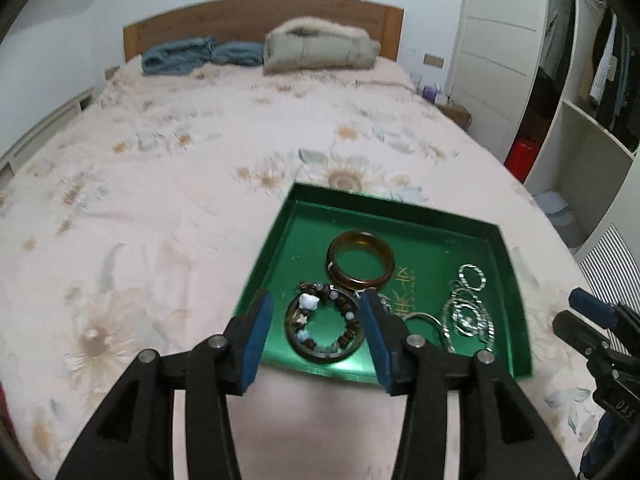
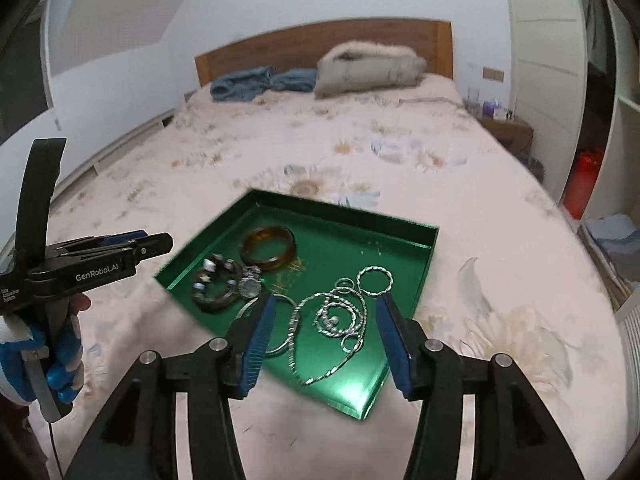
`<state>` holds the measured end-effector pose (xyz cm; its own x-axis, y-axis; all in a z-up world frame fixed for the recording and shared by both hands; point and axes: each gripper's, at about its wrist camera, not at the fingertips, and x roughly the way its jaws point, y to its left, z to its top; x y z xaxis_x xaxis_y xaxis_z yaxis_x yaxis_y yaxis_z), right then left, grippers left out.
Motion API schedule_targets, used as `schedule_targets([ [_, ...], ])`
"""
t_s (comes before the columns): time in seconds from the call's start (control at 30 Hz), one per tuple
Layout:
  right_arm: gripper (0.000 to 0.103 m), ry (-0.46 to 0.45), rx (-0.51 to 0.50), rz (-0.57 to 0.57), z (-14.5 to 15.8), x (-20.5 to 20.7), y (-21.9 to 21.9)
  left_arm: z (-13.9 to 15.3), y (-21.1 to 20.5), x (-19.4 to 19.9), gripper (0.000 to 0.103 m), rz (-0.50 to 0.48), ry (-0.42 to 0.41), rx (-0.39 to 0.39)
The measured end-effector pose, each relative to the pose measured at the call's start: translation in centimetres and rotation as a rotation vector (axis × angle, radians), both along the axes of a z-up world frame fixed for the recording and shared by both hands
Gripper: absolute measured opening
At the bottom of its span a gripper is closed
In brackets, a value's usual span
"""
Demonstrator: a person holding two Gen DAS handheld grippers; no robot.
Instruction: Organize jewelry
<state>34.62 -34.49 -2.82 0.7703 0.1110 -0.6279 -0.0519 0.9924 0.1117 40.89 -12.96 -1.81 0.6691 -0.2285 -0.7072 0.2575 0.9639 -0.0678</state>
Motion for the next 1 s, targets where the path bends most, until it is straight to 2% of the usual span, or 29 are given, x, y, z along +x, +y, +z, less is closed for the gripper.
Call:
schedule_targets([
  [0.23,0.065,-0.095,-0.010,-0.014,3.3,-8.1,1.7,4.5,1.9,-9.0,0.044,0.005,-0.128,0.007],
  [0.4,0.078,-0.149,-0.041,-0.025,4.7,-13.9,3.0,6.5,3.2,-15.3,0.045,0.043,-0.206,0.027],
  [0.5,0.087,-0.179,-0.055,-0.036,5.3,-17.2,3.5,7.5,3.8,-18.9,0.057,0.066,-0.258,0.056],
  [0.67,0.099,-0.213,-0.102,-0.043,5.9,-21.5,4.3,9.2,5.0,-24.5,0.063,0.083,-0.343,0.063],
  [0.77,0.102,-0.224,-0.126,-0.041,6.2,-23.6,4.9,9.8,5.5,-26.8,0.065,0.092,-0.366,0.055],
  [1.0,0.102,-0.257,-0.125,-0.049,7.0,-27.2,5.2,10.3,6.2,-31.2,0.068,0.098,-0.396,0.041],
])
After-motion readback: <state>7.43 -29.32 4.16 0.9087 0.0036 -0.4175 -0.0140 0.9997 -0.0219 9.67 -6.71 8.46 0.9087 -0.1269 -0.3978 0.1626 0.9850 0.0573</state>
